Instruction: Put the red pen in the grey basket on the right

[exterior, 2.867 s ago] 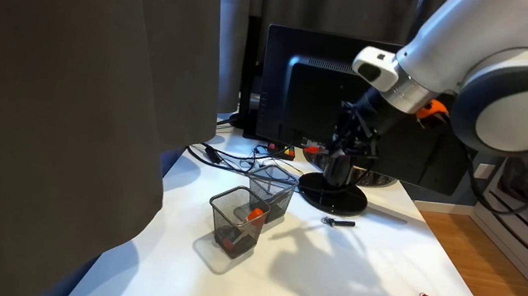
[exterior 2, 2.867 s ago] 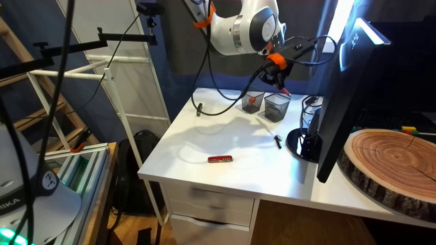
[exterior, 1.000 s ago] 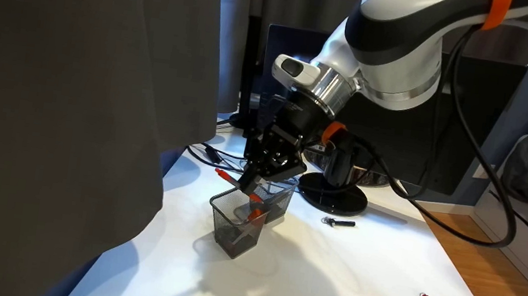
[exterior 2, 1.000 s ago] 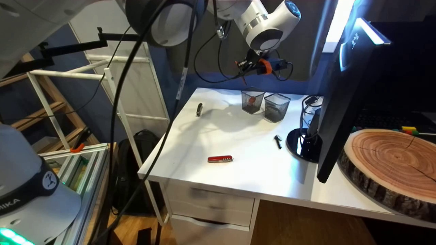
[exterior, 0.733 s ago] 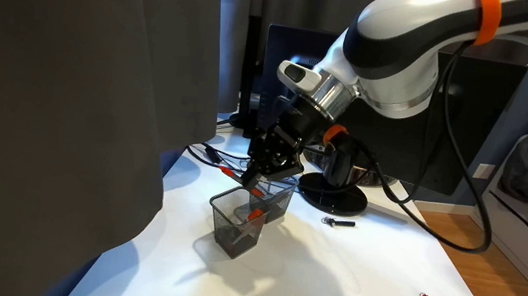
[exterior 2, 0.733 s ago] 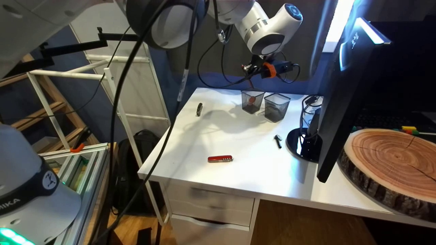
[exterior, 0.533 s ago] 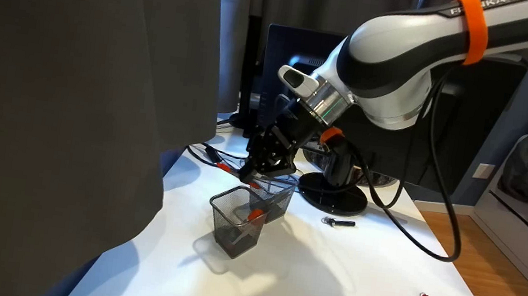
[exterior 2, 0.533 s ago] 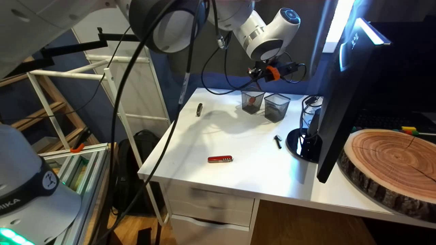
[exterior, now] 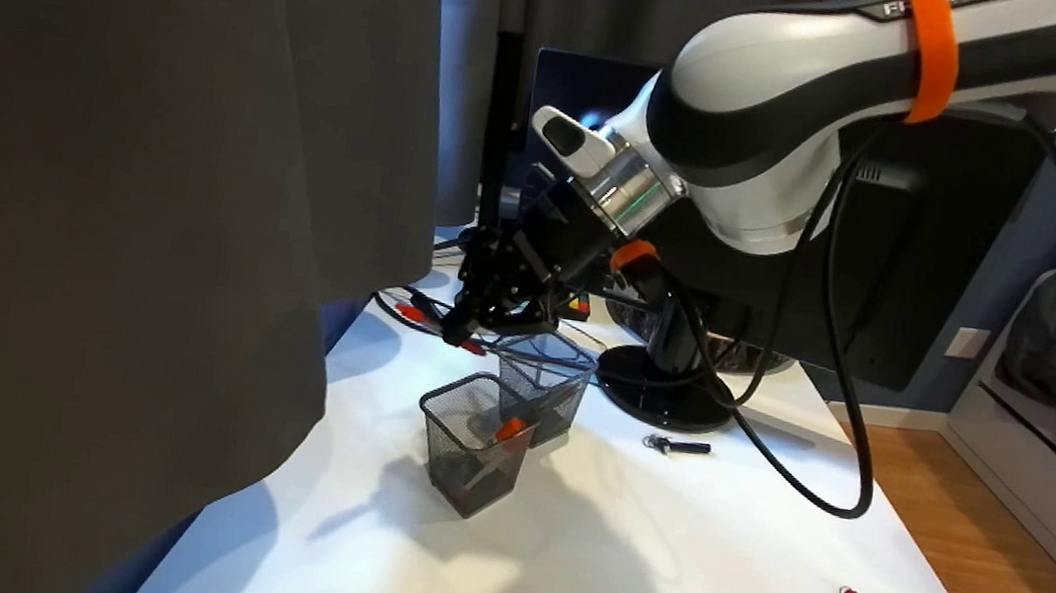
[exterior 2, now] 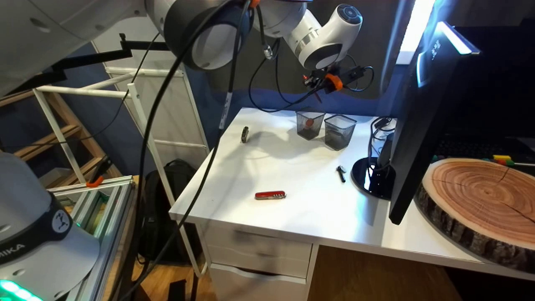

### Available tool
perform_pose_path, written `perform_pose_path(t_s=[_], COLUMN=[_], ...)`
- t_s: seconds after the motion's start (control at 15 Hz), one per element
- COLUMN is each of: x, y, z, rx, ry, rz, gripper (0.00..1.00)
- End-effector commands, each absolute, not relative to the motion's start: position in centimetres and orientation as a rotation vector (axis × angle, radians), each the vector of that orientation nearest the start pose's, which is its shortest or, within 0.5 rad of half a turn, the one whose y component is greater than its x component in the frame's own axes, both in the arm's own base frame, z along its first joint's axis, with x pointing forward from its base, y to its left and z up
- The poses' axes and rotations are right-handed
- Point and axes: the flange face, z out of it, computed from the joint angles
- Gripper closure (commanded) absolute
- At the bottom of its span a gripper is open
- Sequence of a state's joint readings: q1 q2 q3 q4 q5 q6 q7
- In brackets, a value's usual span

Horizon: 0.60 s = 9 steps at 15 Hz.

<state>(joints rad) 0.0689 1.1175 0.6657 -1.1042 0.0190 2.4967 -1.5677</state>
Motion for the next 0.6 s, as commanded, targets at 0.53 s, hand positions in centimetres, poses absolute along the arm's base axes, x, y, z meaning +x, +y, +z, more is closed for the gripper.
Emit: perform_pose_path(t_s=[0.53], x=[71.42], y=[37.94], z=[25.23], rx=[2.036], ry=[2.720], rz=[0.996], gripper=[0.97])
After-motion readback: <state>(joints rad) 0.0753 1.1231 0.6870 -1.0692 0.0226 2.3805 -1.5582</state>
